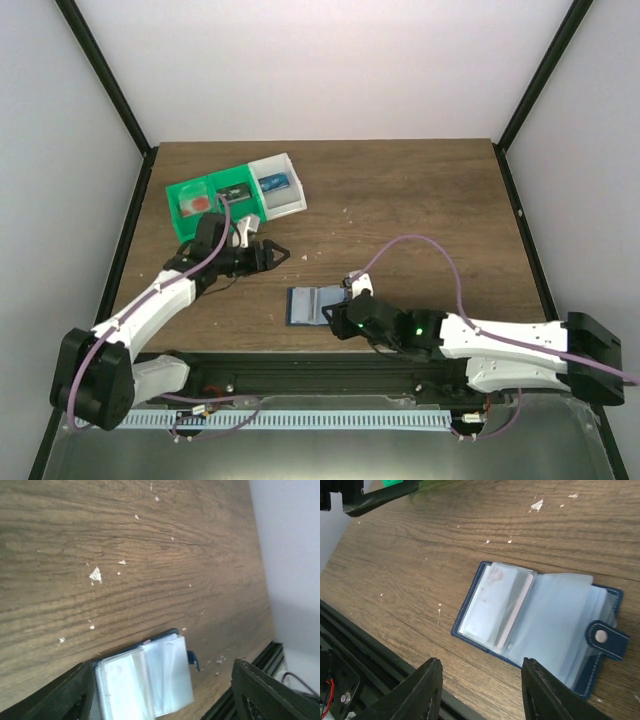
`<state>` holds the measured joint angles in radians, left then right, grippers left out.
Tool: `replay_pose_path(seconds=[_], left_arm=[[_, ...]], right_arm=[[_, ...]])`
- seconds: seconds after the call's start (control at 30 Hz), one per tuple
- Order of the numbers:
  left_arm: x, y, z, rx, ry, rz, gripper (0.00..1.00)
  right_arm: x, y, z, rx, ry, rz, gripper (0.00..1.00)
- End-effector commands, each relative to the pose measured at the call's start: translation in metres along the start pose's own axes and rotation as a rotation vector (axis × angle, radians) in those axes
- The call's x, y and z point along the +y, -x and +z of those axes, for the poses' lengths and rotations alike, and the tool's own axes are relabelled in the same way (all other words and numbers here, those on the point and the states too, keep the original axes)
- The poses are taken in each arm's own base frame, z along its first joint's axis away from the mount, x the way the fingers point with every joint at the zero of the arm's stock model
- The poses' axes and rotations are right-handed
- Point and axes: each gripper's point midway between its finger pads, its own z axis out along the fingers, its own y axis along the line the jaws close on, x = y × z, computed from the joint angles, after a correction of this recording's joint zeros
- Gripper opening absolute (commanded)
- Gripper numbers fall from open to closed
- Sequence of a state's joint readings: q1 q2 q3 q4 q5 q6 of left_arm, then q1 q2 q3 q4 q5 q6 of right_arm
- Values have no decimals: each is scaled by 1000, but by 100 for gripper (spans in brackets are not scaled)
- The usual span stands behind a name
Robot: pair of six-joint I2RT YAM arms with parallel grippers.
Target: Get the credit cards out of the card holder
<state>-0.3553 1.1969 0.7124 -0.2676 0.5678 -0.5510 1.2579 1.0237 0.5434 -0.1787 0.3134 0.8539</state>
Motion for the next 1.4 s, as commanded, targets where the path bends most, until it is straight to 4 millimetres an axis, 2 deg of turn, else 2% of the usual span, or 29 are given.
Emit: replay_pose_path(seconds=[0.0, 0.13, 0.37, 0.57, 0.8, 1.13, 1.27, 1.37], left_arm=[[-14, -6, -6, -51, -108, -5, 80], [-10, -24, -8, -47, -146, -35, 86], [2, -47, -6, -8, -144, -65, 88], [7, -62, -2, 10, -186, -101, 88], [12, -68, 2, 13, -194, -119, 85], [14, -71, 4, 29, -182, -113, 87], [15, -74, 5, 43, -188, -118, 92], [26, -73, 6, 19, -133, -116, 99]], right_arm=[[29, 18, 11, -20, 66, 30, 45], [21, 13, 31, 24, 20, 29, 43], [11, 16, 53, 44, 18, 62, 38], [0, 8, 73, 86, -13, 76, 36], [-2, -5, 93, 145, -32, 61, 31], [-12, -14, 109, 173, -81, 48, 28], [-16, -20, 112, 187, -96, 49, 28], [-18, -24, 115, 202, -103, 55, 27]])
